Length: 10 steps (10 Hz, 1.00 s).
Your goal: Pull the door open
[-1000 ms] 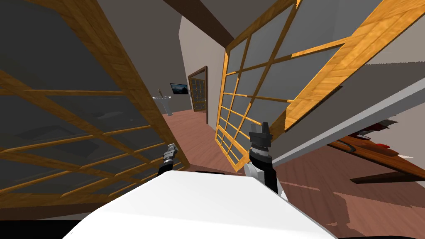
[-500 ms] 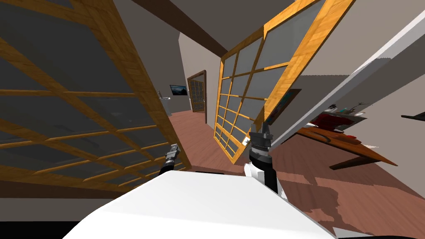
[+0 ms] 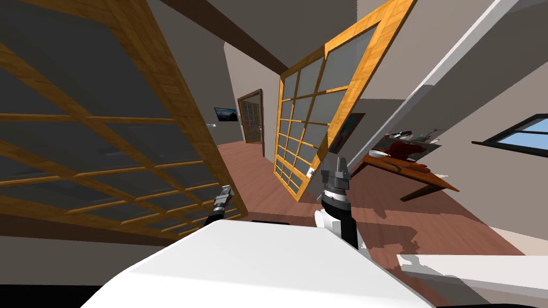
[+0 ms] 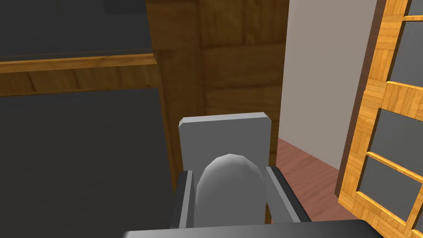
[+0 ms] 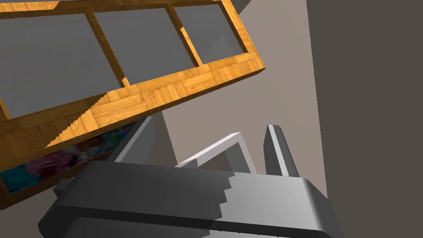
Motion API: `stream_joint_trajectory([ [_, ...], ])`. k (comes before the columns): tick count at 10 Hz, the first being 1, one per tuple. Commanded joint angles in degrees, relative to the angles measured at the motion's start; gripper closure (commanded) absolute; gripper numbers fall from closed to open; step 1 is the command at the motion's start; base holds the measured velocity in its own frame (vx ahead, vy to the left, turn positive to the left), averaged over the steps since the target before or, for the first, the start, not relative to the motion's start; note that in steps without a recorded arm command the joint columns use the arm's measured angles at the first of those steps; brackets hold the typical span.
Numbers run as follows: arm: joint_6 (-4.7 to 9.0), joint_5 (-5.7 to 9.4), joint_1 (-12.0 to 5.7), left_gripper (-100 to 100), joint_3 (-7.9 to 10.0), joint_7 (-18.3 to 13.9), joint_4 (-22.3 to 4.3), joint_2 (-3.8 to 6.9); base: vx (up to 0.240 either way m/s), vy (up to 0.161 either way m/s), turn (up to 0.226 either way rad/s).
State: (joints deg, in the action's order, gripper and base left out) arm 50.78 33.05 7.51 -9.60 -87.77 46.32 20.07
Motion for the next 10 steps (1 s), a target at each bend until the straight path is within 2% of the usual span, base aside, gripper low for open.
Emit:
stream_joint_trajectory([
  [1,0.61,-0.65,0.70,100,-1.37,-1.3,0.2,0.65,-0.280,-0.015,-0.076],
  [3,1.05,-1.29,1.28,100,-2.67,-2.4,0.7,1.41,-0.241,0.017,-0.065],
  [4,0.61,-1.08,1.42,100,-2.28,-1.9,0.9,1.23,-0.106,0.006,-0.019],
  [5,1.44,-1.73,2.28,100,-3.52,-3.1,1.0,1.96,-0.174,0.034,-0.112],
  [10,4.39,-3.49,4.28,100,-6.60,-6.4,1.5,4.58,-0.205,0.036,-0.105],
])
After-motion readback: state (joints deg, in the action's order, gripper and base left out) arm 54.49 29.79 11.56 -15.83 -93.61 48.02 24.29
